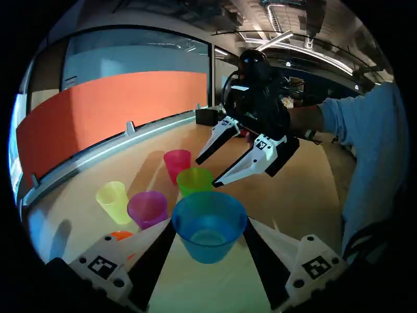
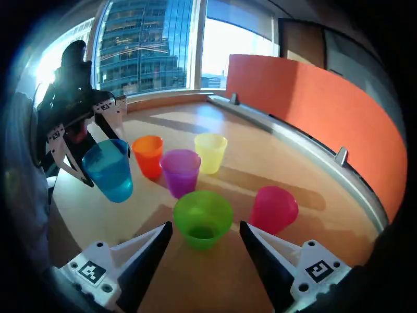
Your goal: Pour water
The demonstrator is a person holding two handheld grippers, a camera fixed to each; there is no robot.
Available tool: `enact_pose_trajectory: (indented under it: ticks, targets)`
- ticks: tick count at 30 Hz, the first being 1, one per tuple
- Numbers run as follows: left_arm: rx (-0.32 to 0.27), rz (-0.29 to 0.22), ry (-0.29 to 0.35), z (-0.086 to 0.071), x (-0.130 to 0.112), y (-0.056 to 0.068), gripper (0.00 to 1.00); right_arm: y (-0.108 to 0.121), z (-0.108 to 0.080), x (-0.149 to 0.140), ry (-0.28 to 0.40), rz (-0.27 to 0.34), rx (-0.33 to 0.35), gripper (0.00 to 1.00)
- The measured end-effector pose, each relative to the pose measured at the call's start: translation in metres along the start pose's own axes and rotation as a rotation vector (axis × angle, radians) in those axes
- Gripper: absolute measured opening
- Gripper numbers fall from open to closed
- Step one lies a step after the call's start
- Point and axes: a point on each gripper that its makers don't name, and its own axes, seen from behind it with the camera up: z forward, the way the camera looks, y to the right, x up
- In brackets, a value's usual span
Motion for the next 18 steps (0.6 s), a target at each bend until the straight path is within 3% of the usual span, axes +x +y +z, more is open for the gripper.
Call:
enact_pose_trajectory:
  ticks: [18]
  targets:
    - [0.030,-0.008,0.026,-0.016,0.007,-0.008,0.87,-0.001,0.030,-0.008,-0.037,0.013,0.016,1.00]
